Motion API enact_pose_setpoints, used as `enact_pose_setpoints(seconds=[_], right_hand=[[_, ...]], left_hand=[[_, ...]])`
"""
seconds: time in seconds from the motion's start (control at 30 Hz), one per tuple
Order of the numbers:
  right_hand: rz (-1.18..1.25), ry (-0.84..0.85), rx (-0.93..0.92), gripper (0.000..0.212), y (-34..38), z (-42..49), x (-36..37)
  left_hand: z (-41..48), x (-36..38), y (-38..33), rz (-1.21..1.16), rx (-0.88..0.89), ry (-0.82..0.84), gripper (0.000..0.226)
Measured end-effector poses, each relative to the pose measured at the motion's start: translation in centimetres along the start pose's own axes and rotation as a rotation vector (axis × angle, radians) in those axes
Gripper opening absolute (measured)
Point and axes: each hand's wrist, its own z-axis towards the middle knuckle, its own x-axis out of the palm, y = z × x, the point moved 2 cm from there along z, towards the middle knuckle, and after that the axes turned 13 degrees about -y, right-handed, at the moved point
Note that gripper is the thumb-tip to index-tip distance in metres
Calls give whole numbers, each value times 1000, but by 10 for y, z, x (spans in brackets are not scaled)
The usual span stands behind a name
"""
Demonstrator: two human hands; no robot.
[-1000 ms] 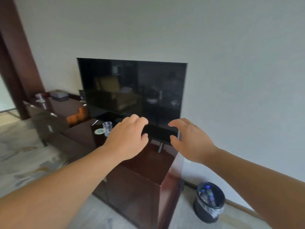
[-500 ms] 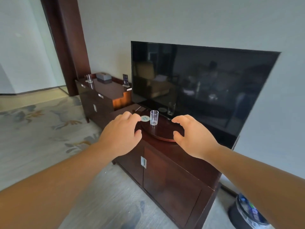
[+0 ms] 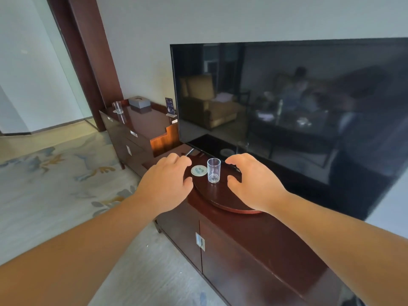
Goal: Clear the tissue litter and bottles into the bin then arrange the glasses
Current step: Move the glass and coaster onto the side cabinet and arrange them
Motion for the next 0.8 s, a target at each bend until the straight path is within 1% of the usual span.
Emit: enact_pose_setpoints(seconds=[0.13, 0.37, 0.53, 0.6, 0.7, 0.8], right_hand=[[28, 20, 30, 37, -25, 33, 22], [8, 69, 96, 42, -57, 69, 64], [-18, 103, 180, 50, -76, 95, 104], [-33, 108, 221, 57, -84, 108, 125], [-58, 123, 306, 69, -93, 126, 157], [-70, 141, 400, 75, -97, 144, 189]], left_hand=[[33, 35, 7, -10, -1, 27, 37], [81, 94, 35, -38, 12, 64, 35], [110, 144, 68, -64, 40, 112, 34], [123, 168, 87, -86, 57, 144, 35], [145, 201, 116, -116, 93, 183, 36], [169, 233, 147, -142, 137, 239, 37]])
